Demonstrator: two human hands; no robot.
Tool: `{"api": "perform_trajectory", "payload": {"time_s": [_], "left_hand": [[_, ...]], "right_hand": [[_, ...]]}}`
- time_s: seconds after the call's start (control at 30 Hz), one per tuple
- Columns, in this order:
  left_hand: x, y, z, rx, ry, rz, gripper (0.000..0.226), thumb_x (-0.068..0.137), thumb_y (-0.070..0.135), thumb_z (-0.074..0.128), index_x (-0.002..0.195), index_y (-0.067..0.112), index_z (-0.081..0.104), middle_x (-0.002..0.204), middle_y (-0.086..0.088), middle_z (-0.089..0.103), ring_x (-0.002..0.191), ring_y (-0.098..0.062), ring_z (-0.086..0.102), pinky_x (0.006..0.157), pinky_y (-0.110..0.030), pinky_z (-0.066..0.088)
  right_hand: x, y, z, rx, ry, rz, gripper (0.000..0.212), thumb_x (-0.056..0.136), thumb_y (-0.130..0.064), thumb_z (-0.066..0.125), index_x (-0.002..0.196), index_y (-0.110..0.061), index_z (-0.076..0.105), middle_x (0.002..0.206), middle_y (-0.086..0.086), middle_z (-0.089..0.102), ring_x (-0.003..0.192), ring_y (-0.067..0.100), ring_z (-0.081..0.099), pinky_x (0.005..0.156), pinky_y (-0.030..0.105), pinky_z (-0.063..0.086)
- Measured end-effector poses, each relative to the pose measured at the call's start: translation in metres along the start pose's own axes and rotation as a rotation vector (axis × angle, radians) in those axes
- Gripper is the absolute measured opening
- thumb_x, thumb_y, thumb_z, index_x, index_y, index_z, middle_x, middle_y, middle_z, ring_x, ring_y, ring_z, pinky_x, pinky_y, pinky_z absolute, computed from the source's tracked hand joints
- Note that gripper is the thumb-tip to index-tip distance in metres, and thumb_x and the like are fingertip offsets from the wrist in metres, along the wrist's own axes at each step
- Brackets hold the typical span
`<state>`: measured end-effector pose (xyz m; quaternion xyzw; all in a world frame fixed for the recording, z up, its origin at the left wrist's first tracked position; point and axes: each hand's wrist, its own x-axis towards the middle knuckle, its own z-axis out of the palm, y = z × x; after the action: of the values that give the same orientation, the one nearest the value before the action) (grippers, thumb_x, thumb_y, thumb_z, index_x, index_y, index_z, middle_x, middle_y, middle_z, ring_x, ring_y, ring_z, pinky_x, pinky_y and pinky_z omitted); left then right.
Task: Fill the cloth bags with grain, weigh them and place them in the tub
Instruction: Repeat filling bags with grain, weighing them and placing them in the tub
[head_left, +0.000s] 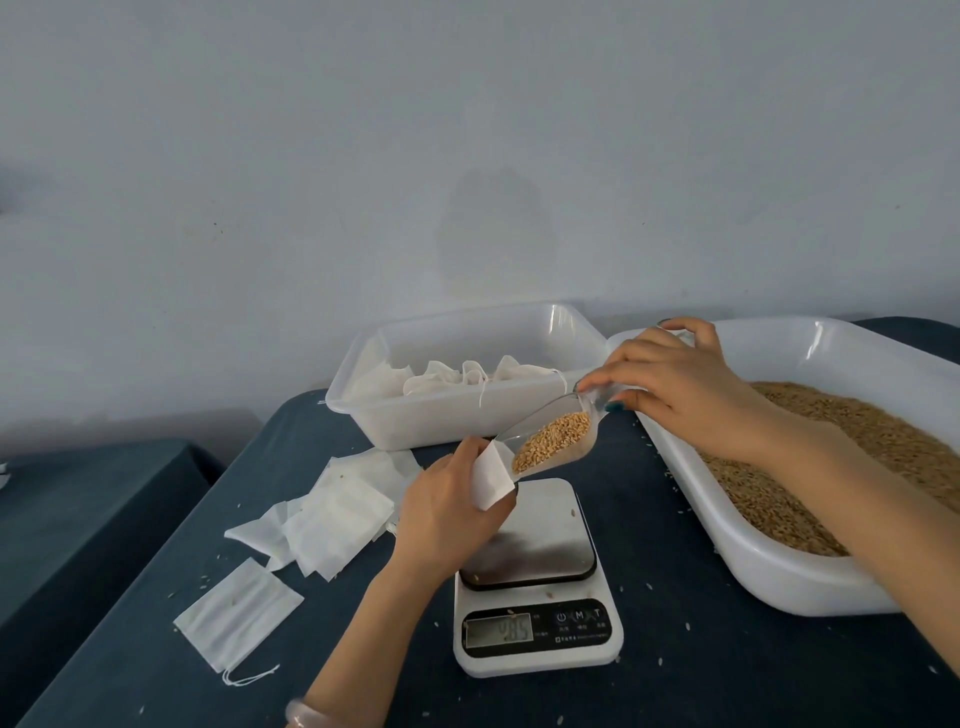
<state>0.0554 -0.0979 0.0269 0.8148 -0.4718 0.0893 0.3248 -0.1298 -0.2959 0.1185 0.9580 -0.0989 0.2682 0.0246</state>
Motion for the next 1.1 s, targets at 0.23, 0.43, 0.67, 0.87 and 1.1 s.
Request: {"api": "perform_trajectory", "payload": {"time_s": [0.23,0.43,0.67,0.87,1.1], "left_hand": [[0.001,0.002,-0.002,0.002,-0.028,-0.007,0.040,0.086,0.046,0.066,0.116,0.028,0.047,0.095,0.004,0.068,0.085,-0.022,0.065,0.070,-0.040,0.055],[0.002,0.001,-0.004,-0.016,-0.020,-0.007,0.039,0.086,0.043,0.066,0.116,0.027,0.047,0.093,0.006,0.065,0.083,-0.021,0.063,0.067,-0.035,0.053],[0.001,0.001,-0.004,-0.048,-0.020,-0.007,0.039,0.087,0.044,0.065,0.117,0.028,0.045,0.097,0.009,0.064,0.085,-0.017,0.062,0.070,-0.038,0.055],[0.002,0.001,-0.004,-0.116,-0.026,-0.018,0.038,0.087,0.043,0.065,0.114,0.032,0.042,0.096,0.014,0.058,0.089,-0.015,0.061,0.072,-0.037,0.056],[0.001,0.002,-0.005,-0.196,-0.040,-0.020,0.037,0.083,0.048,0.061,0.110,0.039,0.038,0.095,0.025,0.054,0.086,-0.009,0.059,0.064,-0.025,0.051]], "right_hand": [[0.009,-0.011,-0.004,-0.085,0.043,-0.047,0.028,0.092,-0.032,0.061,0.118,-0.042,0.066,0.102,-0.019,0.062,0.110,0.009,0.051,0.107,0.038,0.010],[0.013,-0.015,-0.010,-0.120,0.067,-0.072,0.027,0.092,-0.031,0.062,0.117,-0.041,0.067,0.103,-0.016,0.064,0.110,0.013,0.054,0.106,0.040,0.012],[0.015,-0.017,-0.015,-0.167,0.102,-0.094,0.028,0.090,-0.028,0.066,0.114,-0.041,0.069,0.102,-0.014,0.066,0.108,0.017,0.056,0.104,0.042,0.013],[0.017,-0.017,-0.021,-0.200,0.168,-0.141,0.027,0.088,-0.027,0.066,0.111,-0.039,0.070,0.098,-0.012,0.066,0.103,0.018,0.058,0.103,0.044,0.016],[0.022,-0.020,-0.024,-0.237,0.189,-0.171,0.029,0.086,-0.024,0.070,0.111,-0.038,0.071,0.097,-0.011,0.065,0.102,0.018,0.058,0.104,0.043,0.015]]}}
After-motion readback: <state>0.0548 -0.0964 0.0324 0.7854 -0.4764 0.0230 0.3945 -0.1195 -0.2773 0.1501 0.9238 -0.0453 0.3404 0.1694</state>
